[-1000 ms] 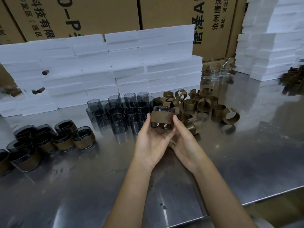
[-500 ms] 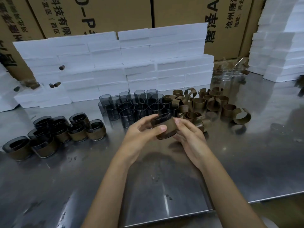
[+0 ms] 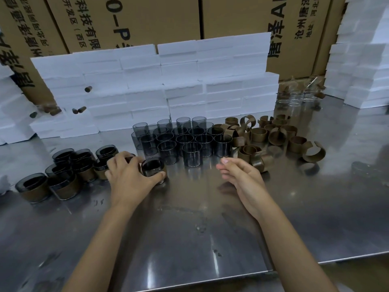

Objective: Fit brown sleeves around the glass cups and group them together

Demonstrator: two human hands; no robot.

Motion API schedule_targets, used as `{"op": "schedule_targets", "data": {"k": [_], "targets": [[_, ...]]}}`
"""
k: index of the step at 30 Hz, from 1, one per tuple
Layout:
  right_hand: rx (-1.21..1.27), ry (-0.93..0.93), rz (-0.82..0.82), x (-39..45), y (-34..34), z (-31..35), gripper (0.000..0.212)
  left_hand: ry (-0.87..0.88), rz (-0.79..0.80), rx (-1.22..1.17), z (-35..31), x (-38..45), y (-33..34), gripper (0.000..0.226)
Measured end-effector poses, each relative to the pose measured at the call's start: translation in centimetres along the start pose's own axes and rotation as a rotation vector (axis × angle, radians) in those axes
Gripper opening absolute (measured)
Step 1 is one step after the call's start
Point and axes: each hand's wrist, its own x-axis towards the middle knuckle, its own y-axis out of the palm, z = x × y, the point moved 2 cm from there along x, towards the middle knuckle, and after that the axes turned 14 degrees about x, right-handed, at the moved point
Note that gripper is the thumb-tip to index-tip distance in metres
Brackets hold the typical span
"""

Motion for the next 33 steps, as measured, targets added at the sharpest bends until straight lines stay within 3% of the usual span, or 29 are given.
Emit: {"op": "schedule_targets", "data": {"k": [9,21,23,26,30,33], "targets": [[0.023,0.013,-0.027,0.0,0.1,0.2,0.023,-0.113,0.061,-0.032,1.0,1.2,1.8,0.07],[0.059,0.024,-0.026,-0.1,0.1,0.4,0.028,-0.202,0.154,0.13,1.5,3.8,1.8,0.065],[0.054,0.026,-0.024,0.0,0.2,0.4,0.027,-0.136,0.03,0.086,0.6,3.5,1.6,0.057],[0.054,0.029,-0.022,0.0,0.3,0.4,0.026,0.098,-0.117,-0.122,-2.3,2.1,1.5,0.049],[0.051,0.029,-0.021,0.0,0.3,0.3,0.024,0.284,0.104,-0.313,-7.3,0.3,2.5,0.045],[0.071,0.029,-0.032,0.0,0.3,0.3,0.026,0.24,0.234,-0.295,-9.6,-0.3,3.9,0.048]]}}
